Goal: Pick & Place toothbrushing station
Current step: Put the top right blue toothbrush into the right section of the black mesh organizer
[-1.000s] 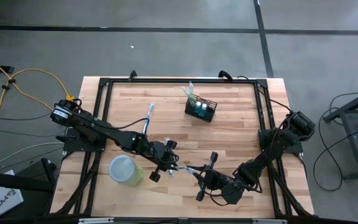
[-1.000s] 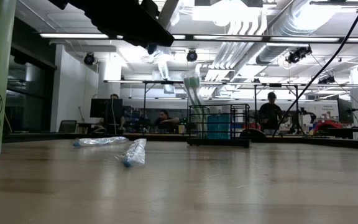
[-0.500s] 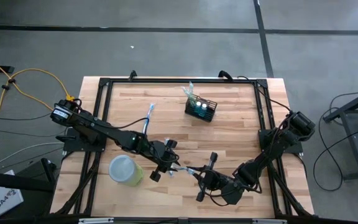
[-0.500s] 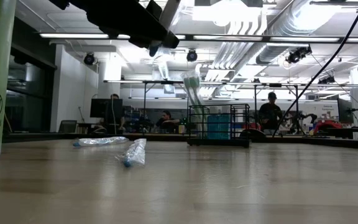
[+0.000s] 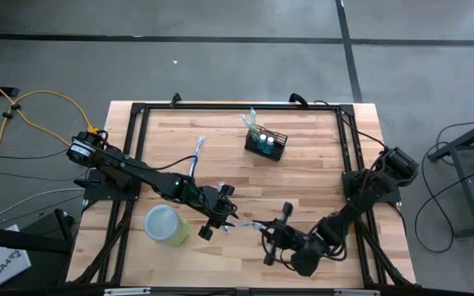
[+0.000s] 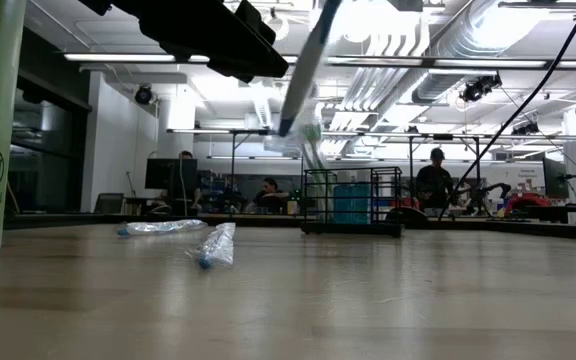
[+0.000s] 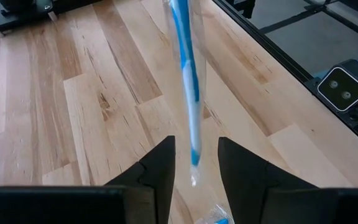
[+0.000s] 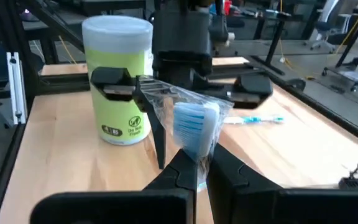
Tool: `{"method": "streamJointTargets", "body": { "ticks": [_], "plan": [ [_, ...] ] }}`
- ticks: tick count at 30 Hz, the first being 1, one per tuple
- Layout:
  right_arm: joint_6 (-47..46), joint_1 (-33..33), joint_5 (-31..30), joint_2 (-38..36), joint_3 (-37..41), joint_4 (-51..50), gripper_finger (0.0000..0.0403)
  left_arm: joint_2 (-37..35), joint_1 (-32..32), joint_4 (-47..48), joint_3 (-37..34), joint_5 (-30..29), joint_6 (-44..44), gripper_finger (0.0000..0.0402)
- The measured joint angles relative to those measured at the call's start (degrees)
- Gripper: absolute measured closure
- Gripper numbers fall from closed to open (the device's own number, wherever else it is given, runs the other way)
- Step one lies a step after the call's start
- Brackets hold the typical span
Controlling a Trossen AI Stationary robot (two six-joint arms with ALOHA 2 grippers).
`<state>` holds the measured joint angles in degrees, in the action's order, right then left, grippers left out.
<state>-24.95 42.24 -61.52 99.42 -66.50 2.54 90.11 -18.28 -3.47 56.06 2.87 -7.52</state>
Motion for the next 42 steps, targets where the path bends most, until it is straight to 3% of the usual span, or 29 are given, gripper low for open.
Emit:
{"method": "streamJointTargets", "body": {
  "ticks": [8, 12, 20, 31, 42],
  "plan": [
    [-8.1, 0.8, -1.7, -4.8, 0.0, -14.2, 0.0397, 0.0, 0.0, 0.0, 0.0, -0.1, 0.0, 0.0283],
    [-10.5, -1.7, -1.3, -9.3, 0.0, -23.4, 0.0397, 0.0, 0.0, 0.0, 0.0, -0.1, 0.0, 0.0283],
    [-8.5, -13.5, 6.2, -18.7, 0.0, -33.7, 0.0397, 0.0, 0.0, -0.8, 0.0, -0.2, -0.2, 0.0283],
    [-0.3, -27.8, 8.1, -29.5, 0.0, -37.9, 0.0397, 0.0, 0.0, -1.0, 0.0, -0.2, -1.8, 0.0283],
    [1.1, -42.4, 18.5, -30.5, 0.0, -41.9, 0.0397, 0.0, 0.6, -1.4, 0.0, -0.2, -2.1, 0.0283]
  ]
}}
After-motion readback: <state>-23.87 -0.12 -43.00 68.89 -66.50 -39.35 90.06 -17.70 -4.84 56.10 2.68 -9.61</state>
